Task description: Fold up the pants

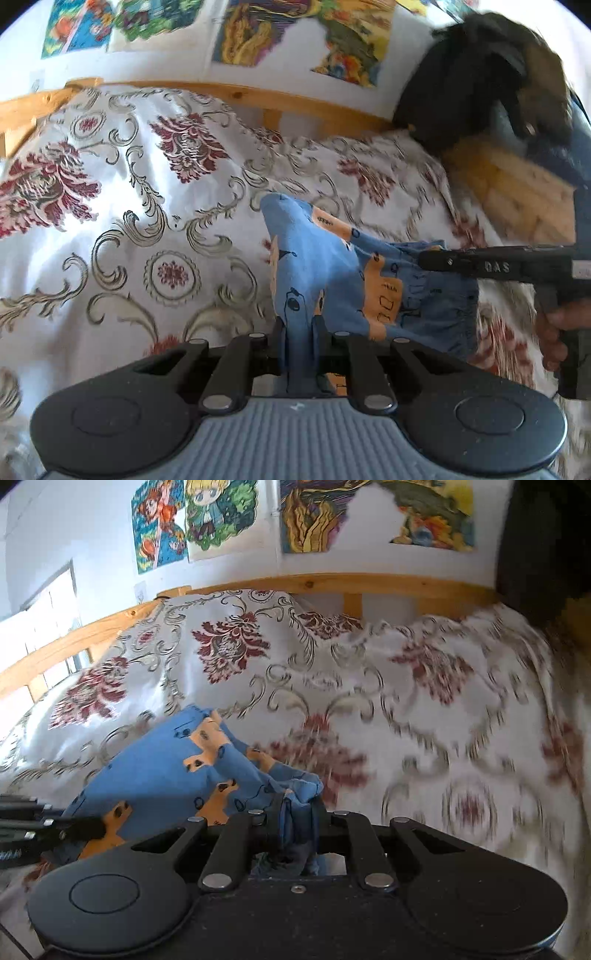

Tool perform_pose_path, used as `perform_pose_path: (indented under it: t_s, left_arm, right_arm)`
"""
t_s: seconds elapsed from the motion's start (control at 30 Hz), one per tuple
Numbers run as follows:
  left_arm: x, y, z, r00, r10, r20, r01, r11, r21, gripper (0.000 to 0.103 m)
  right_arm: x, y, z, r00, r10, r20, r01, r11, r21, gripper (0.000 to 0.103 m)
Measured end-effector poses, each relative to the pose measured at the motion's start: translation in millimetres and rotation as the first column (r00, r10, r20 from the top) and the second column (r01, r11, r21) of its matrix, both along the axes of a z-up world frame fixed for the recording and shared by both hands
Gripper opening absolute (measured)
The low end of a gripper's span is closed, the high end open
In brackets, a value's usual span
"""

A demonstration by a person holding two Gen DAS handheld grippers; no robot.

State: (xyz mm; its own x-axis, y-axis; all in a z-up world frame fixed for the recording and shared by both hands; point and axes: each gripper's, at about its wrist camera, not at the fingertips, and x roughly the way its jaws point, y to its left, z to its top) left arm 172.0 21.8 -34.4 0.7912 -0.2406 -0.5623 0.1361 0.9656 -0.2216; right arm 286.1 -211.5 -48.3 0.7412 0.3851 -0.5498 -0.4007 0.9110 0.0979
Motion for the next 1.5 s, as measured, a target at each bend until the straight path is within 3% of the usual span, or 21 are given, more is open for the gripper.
perform_pose_path:
  t_s: [0.17, 0.27, 0.43, 0.5, 0.63, 0.7, 0.73, 0.87, 0.97, 1.1, 1.3, 1.5]
  left_arm:
    - [23.6, 21.9, -26.6, 0.998, 0.025, -0.052, -0.028, 0.998, -0.052, 0.015]
    - [31.3, 37.5, -44.6, 0.99, 0.04, -0.138, -0.056, 0.992, -0.112, 0.015]
    - [33.5, 45.2, -50.2, 0.987, 0.034, -0.158, -0.055, 0.99, -0.13, 0.018]
    - [33.7, 44.4, -50.3, 0.985, 0.04, -0.165, -0.06, 0.991, -0.117, 0.022]
    - [29.3, 45.5, -47.1, 0.983, 0.065, -0.169, -0.082, 0.992, -0.098, 0.043]
    - [23.5, 44.5, -41.5, 0.987, 0.066, -0.148, -0.079, 0.993, -0.083, 0.062]
    - [20.1, 42.7, -38.1, 0.988, 0.075, -0.132, -0.085, 0.994, -0.069, 0.073]
    - [1.2, 31.3, -23.9, 0.994, 0.085, -0.073, -0.085, 0.996, 0.005, 0.092]
    - [-15.8, 24.3, -14.6, 0.992, 0.116, -0.052, -0.115, 0.993, 0.032, 0.1]
    - [-40.7, 19.1, -4.6, 0.988, 0.146, -0.048, -0.144, 0.989, 0.038, 0.103]
    - [-76.8, 10.4, 7.0, 0.978, 0.2, -0.058, -0.195, 0.978, 0.079, 0.103]
    - [-109.5, 7.2, 10.9, 0.972, 0.225, -0.069, -0.219, 0.971, 0.093, 0.103]
  right_arm:
    - [60.0, 27.5, -5.7, 0.996, 0.06, -0.065, -0.064, 0.997, -0.053, 0.013]
    - [67.2, 41.4, -27.0, 0.993, 0.07, -0.09, -0.076, 0.995, -0.061, 0.014]
    - [65.9, 39.3, -38.9, 0.995, 0.034, -0.091, -0.036, 0.999, -0.023, 0.018]
    - [64.5, 35.9, -39.4, 0.995, 0.024, -0.093, -0.026, 1.0, -0.017, 0.029]
    - [53.4, 28.9, -32.3, 0.999, 0.003, -0.054, -0.004, 1.0, -0.017, 0.044]
    - [42.5, 24.0, -26.6, 0.999, -0.006, -0.032, 0.006, 1.0, -0.005, 0.062]
    - [34.9, 21.1, -23.8, 1.0, -0.01, -0.023, 0.01, 1.0, 0.007, 0.064]
    - [-3.1, 13.3, -14.6, 1.0, -0.018, 0.019, 0.017, 0.999, 0.039, 0.083]
    - [-36.0, 7.7, -9.9, 0.999, -0.034, 0.041, 0.031, 0.997, 0.073, 0.095]
    - [-85.7, -1.2, -5.4, 0.996, -0.081, 0.048, 0.075, 0.99, 0.122, 0.102]
    - [-159.8, -6.5, -2.4, 0.988, -0.12, 0.097, 0.108, 0.987, 0.121, 0.102]
    - [-204.0, -8.5, -2.7, 0.981, -0.144, 0.127, 0.133, 0.987, 0.092, 0.102]
